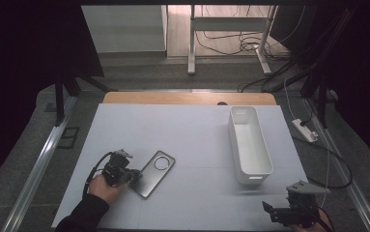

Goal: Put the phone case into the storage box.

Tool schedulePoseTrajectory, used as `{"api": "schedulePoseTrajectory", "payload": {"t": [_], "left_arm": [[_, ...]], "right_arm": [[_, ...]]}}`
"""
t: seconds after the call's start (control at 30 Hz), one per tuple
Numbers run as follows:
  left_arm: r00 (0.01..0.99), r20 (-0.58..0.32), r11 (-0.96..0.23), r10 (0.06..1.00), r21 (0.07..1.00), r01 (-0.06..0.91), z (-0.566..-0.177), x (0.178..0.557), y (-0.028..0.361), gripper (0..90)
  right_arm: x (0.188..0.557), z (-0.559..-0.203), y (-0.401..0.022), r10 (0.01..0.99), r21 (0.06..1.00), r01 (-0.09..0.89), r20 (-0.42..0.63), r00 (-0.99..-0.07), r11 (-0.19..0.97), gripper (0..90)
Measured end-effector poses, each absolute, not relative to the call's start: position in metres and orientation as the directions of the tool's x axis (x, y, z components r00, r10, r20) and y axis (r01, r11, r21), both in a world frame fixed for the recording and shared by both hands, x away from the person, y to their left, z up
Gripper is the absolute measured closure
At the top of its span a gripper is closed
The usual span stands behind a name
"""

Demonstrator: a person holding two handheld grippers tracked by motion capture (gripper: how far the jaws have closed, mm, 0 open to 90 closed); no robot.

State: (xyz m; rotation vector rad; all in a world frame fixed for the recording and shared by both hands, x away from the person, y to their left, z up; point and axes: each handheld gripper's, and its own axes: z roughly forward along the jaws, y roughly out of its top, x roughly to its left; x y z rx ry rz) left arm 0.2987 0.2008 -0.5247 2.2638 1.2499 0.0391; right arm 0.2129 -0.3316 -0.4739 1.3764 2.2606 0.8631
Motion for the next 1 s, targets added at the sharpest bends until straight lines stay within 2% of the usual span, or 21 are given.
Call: {"api": "schedulePoseTrajectory", "payload": {"t": [0.43,1.0], "left_arm": [[0.577,-0.206,-0.41,0.79,0.522,0.748,-0.52,0.293,0.199,89.0],[0.586,-0.204,-0.293,0.784,0.711,0.639,-0.495,0.27,0.202,89.0]], "right_arm": [[0.213,-0.474,-0.332,0.886,0.663,0.668,0.015,-0.463,0.338,0.0],[0.211,-0.473,-0.331,0.881,0.676,0.652,0.01,-0.474,0.343,0.0]]}}
